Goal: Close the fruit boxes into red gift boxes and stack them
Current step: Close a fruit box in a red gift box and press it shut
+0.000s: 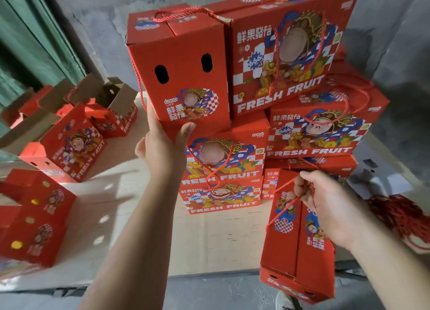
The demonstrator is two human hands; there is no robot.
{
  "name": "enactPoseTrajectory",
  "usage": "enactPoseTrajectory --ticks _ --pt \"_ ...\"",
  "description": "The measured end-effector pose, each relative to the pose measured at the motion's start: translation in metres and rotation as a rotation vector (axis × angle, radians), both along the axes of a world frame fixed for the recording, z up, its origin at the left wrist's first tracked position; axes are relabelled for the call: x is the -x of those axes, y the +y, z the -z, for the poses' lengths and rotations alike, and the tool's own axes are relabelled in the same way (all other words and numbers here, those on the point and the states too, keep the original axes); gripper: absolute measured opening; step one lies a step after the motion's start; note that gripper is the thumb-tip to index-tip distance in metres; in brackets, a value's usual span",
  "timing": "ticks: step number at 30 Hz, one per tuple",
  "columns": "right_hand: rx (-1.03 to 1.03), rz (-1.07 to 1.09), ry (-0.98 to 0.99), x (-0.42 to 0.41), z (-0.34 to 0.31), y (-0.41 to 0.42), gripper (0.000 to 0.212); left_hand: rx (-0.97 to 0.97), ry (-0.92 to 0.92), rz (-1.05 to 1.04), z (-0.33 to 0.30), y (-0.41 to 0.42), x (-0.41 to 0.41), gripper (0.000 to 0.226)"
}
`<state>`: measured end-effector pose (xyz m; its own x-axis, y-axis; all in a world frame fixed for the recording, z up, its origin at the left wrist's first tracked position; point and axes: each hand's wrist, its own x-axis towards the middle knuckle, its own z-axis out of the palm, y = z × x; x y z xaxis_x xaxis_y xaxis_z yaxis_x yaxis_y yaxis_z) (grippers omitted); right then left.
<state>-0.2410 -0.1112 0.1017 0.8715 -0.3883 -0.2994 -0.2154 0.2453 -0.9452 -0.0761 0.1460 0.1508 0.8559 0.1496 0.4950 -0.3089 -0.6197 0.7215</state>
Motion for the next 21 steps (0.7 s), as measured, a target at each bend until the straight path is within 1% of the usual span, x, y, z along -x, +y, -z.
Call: enactPoseTrajectory --ticks 2,6,9,11,13,15,17,18,19,21 --pt "-0.011 0.017 -0.024 0.0 -0.001 0.005 0.028 -0.036 0.004 0.034 0.0 0.0 -0.006 0.086" --pt "-0.021 0.029 0.001 0.0 -0.008 0.011 0.029 -0.012 0.099 0.036 0.008 -0.001 -0.005 0.09" --pt "0.01 0.035 0.027 -0.001 -0.011 0.013 0.028 0.013 0.079 0.021 0.027 -0.01 0.017 0.092" --pt "0.042 0.024 0.049 -0.002 -0.014 0.014 0.028 0.084 0.042 0.024 0.042 -0.028 0.044 0.093" --pt "0.054 0.026 0.073 -0.003 -0.017 0.013 0.03 0.175 0.026 0.063 0.056 -0.048 0.069 0.083" --pt "0.008 0.068 0.067 -0.004 -0.022 0.007 0.031 0.127 0.008 0.214 0.072 -0.067 0.091 0.069" --pt "-0.022 0.093 0.03 -0.006 -0.024 0.003 0.031 0.022 0.048 0.477 0.09 -0.082 0.104 0.051" --pt "-0.014 0.088 0.018 -0.008 -0.024 0.003 0.031 -0.024 0.117 0.605 0.099 -0.087 0.108 0.043" --pt "0.009 0.066 0.023 -0.009 -0.023 0.005 0.031 -0.038 0.227 0.71 0.108 -0.092 0.112 0.037" --pt "0.074 0.007 0.075 -0.01 -0.024 0.009 0.03 0.04 0.488 0.833 0.119 -0.097 0.117 0.029"
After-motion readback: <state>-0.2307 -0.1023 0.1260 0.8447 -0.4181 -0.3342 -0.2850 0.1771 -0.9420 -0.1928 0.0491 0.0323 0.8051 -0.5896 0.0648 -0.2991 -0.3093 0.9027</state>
